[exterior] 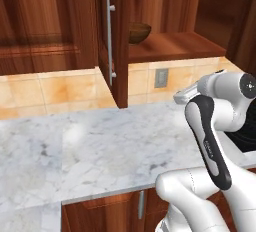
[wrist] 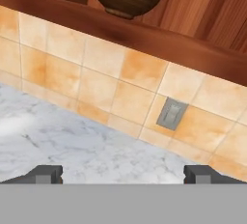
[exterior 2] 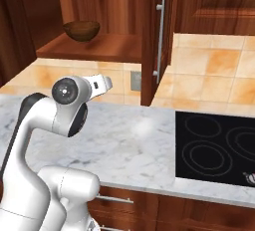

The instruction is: Take the smaller bowl and place it next to the appetizer plate on the dining counter , and place the larger bowl next to the plate with cooked food.

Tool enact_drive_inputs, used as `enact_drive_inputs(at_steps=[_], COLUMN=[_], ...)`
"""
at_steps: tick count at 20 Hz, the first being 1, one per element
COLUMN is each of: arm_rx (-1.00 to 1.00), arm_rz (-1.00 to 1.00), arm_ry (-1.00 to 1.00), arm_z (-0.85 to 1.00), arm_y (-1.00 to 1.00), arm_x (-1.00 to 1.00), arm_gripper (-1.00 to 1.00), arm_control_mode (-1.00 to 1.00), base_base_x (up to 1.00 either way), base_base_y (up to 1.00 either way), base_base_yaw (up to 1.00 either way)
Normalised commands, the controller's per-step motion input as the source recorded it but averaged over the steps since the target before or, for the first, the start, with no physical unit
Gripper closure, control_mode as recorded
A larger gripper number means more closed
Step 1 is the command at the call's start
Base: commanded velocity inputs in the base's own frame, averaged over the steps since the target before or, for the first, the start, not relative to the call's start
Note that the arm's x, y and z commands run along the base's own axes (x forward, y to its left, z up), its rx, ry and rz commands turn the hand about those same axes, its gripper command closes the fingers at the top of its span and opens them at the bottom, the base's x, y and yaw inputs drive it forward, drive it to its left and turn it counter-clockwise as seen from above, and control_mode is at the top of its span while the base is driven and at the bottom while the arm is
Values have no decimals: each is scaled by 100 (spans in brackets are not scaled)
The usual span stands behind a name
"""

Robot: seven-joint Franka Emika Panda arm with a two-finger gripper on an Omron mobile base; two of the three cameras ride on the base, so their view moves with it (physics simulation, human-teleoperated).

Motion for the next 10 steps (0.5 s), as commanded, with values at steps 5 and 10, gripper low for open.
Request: enact_drive_inputs(at_steps=[5, 10], arm_rx=[0, 0], arm_rz=[-3, -6], arm_ry=[2, -2], arm_z=[4, 31], arm_y=[0, 2], arm_x=[3, -16], arm_gripper=[-100, -100], arm_control_mode=[-100, -100], base_base_x=[24, 0], base_base_y=[8, 0], base_base_yaw=[-2, 0])
